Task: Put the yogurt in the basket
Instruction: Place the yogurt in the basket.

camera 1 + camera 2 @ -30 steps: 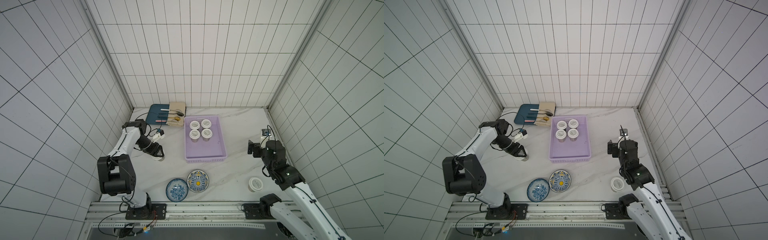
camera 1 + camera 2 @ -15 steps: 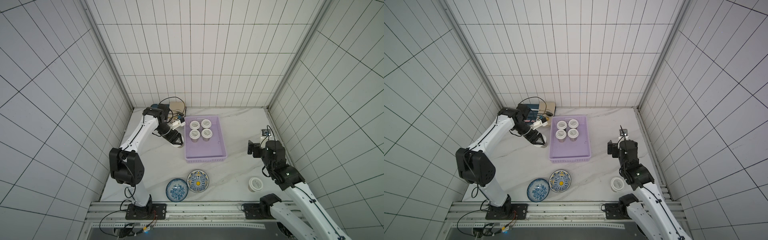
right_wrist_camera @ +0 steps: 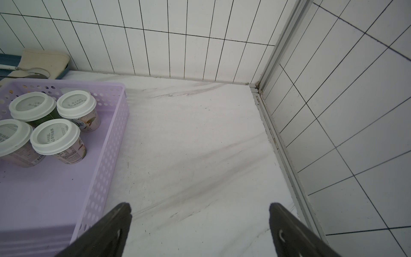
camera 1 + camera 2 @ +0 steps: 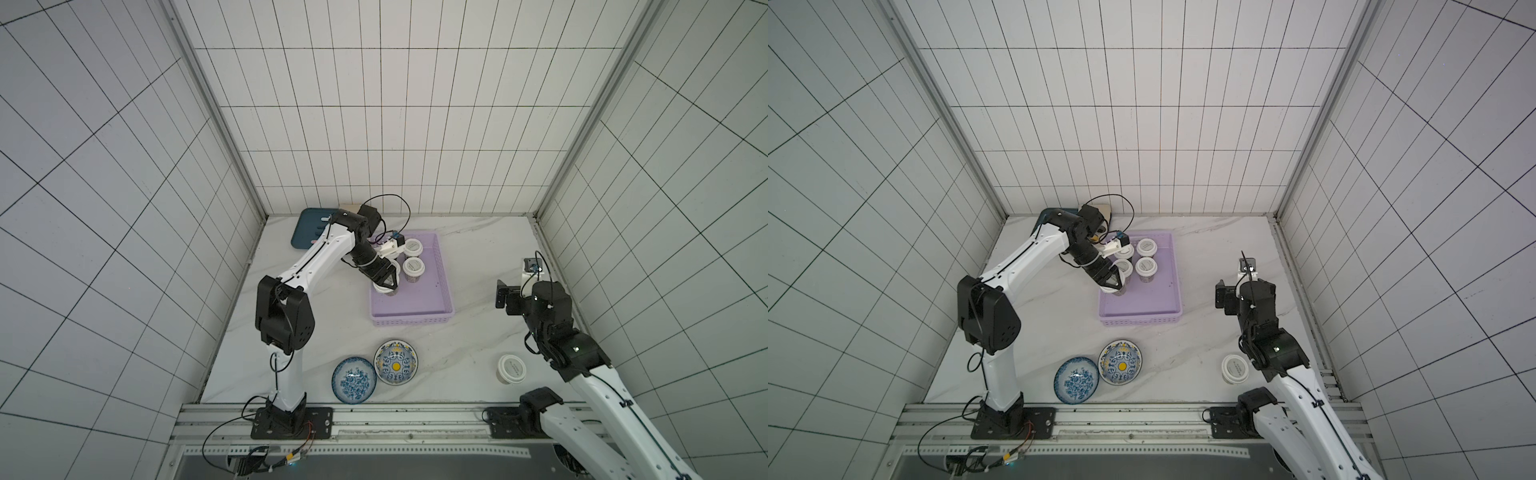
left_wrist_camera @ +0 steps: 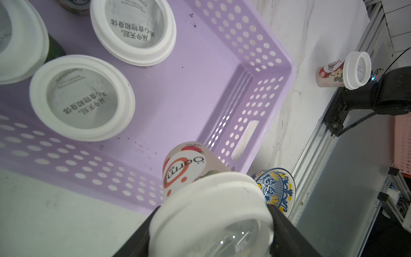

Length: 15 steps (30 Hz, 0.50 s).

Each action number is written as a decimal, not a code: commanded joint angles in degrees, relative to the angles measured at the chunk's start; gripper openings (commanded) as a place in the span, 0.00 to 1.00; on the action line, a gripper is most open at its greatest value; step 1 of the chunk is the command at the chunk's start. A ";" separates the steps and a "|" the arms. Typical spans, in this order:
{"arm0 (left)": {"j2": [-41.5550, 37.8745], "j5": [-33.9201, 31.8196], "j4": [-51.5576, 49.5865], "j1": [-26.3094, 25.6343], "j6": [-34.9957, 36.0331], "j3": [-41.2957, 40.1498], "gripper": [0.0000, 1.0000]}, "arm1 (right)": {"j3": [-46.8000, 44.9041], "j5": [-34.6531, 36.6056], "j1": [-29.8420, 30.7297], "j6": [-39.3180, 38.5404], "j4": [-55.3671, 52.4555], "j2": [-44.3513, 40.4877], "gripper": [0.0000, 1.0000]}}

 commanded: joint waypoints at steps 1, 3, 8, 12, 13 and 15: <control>2.79 -1.01 2.09 -0.87 -1.95 1.28 0.70 | -1.56 1.53 0.64 -0.68 0.92 -0.76 0.99; 3.99 -1.71 2.86 -1.18 -2.38 1.34 0.70 | -1.47 1.12 0.64 -0.56 0.96 -0.94 0.99; 6.94 -4.01 5.15 -1.51 -4.55 1.39 0.70 | -1.61 1.20 0.64 -0.60 1.08 -0.95 0.99; 8.58 -5.03 6.36 -1.67 -4.77 0.60 0.70 | -1.61 -0.16 0.62 -0.26 1.43 -1.30 0.99; 9.08 -5.36 6.76 -1.69 -4.98 0.41 0.70 | -1.68 0.01 0.64 -0.33 1.43 -1.32 0.99; 9.95 -6.09 7.08 -1.67 -5.54 0.62 0.70 | -1.72 0.93 0.64 -0.51 1.36 -1.04 0.99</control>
